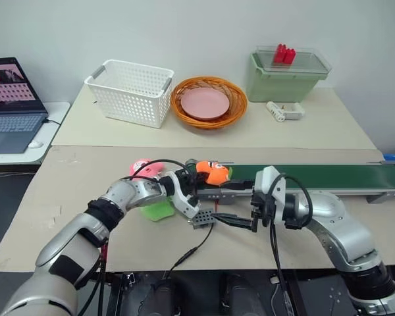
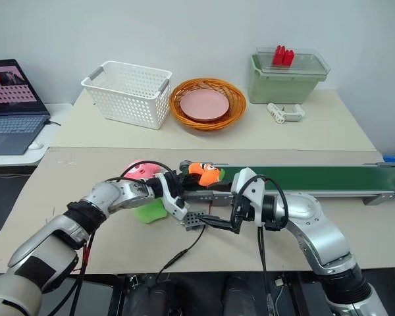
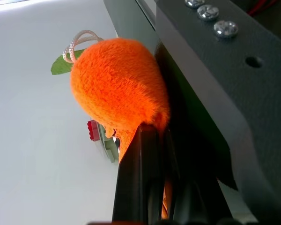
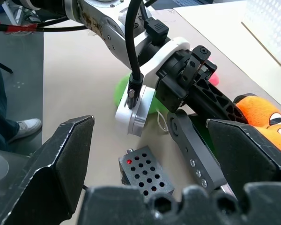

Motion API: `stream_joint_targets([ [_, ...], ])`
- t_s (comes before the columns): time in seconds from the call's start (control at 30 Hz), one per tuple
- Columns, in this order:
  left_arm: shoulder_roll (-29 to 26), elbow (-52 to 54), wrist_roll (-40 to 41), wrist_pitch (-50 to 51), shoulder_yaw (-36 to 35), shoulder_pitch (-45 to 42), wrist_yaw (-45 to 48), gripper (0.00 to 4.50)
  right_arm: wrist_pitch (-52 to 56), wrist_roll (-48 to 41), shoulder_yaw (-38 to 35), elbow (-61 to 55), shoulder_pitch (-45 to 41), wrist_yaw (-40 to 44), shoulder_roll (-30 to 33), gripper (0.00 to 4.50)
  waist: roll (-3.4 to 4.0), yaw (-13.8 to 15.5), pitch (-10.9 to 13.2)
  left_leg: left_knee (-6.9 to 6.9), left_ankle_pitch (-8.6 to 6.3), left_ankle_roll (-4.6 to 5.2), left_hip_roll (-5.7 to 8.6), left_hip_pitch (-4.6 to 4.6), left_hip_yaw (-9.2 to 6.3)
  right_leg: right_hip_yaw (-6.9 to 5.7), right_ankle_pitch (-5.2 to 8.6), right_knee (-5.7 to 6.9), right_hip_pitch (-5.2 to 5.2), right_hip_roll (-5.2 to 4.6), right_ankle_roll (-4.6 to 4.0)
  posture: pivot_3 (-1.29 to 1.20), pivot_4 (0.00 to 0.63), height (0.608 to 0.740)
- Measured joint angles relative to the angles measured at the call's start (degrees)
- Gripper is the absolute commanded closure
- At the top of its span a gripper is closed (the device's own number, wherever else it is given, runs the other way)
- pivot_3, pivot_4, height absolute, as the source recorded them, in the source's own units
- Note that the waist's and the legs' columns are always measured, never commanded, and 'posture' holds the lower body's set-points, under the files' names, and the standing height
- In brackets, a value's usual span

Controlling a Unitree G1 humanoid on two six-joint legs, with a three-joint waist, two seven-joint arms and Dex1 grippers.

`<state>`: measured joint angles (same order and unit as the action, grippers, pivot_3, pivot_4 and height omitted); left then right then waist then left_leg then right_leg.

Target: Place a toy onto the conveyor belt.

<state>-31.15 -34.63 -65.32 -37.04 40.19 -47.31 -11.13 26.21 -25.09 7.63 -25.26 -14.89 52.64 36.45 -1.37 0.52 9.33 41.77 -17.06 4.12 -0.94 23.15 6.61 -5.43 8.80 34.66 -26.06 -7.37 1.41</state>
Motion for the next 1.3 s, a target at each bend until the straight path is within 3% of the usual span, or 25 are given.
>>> stream_joint_targets([
  [0.03, 0.01, -0.21, 0.36, -0.06, -0.01, -0.03, 0.23, 3.69, 0.02, 0.0, 0.0, -0.12, 0.0, -0.12, 0.0, 0.0, 0.0, 0.0, 0.0, 0.01, 0.0, 0.0, 0.01, -0.02, 0.0, 0.01, 0.0, 0.09, -0.01, -0.02, 0.0, 0.0, 0.15, 0.74],
  [0.2, -0.07, 0.12, 2.08, -0.18, -0.23, -0.93, 0.24, 1.91, 0.06, 0.0, 0.0, -0.12, -0.01, -0.25, 0.02, 0.0, 0.0, 0.16, -0.01, 0.09, -0.01, 0.02, 0.05, -0.02, 0.0, 0.01, 0.01, 0.19, 0.01, -0.09, -0.01, 0.0, 0.15, 0.74],
  [1.1, -5.7, 5.46, 5.31, 0.41, -3.23, 1.62, 5.88, 1.91, 0.04, 0.1, 0.13, 2.12, -1.74, 0.6, -0.1, 0.0, 0.0, 0.05, -0.01, 0.12, 0.11, -0.18, 0.04, 0.02, 0.05, 0.01, 0.01, 0.23, -0.02, -0.09, 0.0, 0.0, 0.15, 0.74],
  [1.3, -6.8, 6.22, 9.91, 1.35, -6.4, 3.41, 10.3, 1.91, 0.04, 0.15, 0.3, 2.12, -1.67, 0.62, -0.34, 0.0, 0.0, 0.01, -0.01, 0.12, 0.13, -0.22, 0.04, 0.02, 0.05, 0.01, 0.01, 0.25, -0.06, -0.09, 0.0, 0.0, 0.15, 0.74],
])
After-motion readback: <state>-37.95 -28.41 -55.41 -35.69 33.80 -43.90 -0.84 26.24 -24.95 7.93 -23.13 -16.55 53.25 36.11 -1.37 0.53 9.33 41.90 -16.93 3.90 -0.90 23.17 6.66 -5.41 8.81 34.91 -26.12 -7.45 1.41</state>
